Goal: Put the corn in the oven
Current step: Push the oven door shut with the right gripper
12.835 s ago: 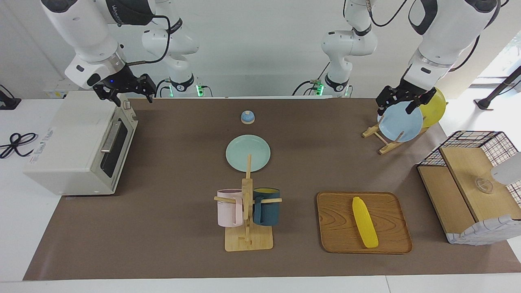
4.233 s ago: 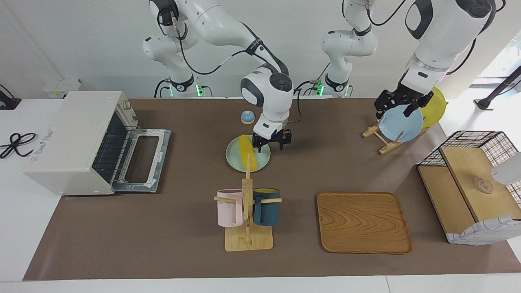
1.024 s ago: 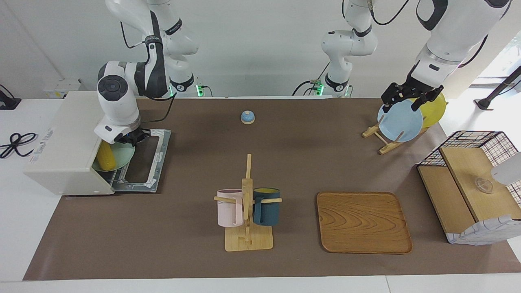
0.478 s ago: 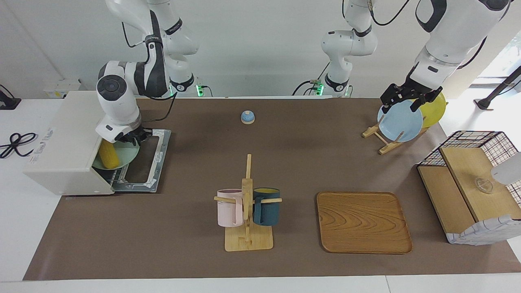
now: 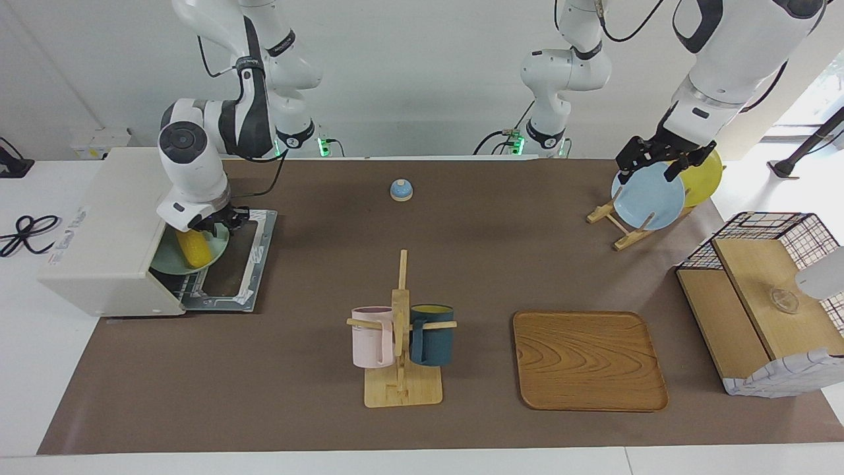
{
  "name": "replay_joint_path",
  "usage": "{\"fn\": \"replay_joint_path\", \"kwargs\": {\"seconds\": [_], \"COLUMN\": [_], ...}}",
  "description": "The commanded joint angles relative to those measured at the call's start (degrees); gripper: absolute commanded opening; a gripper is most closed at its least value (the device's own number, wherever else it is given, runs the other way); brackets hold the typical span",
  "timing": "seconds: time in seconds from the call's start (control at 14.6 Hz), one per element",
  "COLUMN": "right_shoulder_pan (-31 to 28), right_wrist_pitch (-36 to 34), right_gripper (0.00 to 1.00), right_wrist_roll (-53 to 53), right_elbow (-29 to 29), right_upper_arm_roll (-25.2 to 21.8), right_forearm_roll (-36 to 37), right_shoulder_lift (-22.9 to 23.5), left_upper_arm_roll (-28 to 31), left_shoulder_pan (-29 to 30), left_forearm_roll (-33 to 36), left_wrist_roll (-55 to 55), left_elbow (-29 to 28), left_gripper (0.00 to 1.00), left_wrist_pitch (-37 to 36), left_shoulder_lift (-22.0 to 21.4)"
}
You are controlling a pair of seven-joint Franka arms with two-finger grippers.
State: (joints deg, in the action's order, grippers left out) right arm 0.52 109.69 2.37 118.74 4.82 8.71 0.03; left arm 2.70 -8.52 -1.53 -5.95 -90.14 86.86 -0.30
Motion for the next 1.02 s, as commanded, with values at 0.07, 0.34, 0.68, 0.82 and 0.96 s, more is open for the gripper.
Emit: {"fn": "replay_joint_path", "kwargs": {"seconds": [0.07, 0.34, 0.68, 0.82, 0.96], "right_shoulder_pan": [1.24, 0.97, 0.18, 0.18, -0.08], "right_wrist_pitch": [11.65, 21.44, 23.65, 22.77, 21.02], "right_gripper": [0.00, 0.00, 0.00, 0.00, 0.00], "right_wrist_roll": [-3.07, -6.13, -6.68, -6.59, -6.59], "right_elbow": [6.30, 12.66, 12.66, 12.66, 12.48], "right_upper_arm_roll": [0.36, 0.36, 0.28, 0.19, 0.01], "right_forearm_roll": [-3.44, -3.61, -3.53, -2.83, -1.86], "right_shoulder_lift": [1.46, 3.29, 6.74, 6.65, 6.56], "left_upper_arm_roll": [-0.24, -0.24, -0.24, -0.24, -0.24], "left_shoulder_pan": [0.69, 0.69, 0.69, 0.69, 0.69], "left_forearm_roll": [-0.58, -0.58, -0.58, -0.58, -0.58], "left_wrist_roll": [0.32, 0.32, 0.32, 0.32, 0.32], "left_elbow": [-0.48, -0.48, -0.48, -0.48, -0.48], "left_gripper": [1.00, 1.00, 1.00, 1.00, 1.00], "left_wrist_pitch": [-0.73, -0.73, -0.73, -0.73, -0.73], "left_shoulder_lift": [-0.50, -0.50, -0.50, -0.50, -0.50]}}
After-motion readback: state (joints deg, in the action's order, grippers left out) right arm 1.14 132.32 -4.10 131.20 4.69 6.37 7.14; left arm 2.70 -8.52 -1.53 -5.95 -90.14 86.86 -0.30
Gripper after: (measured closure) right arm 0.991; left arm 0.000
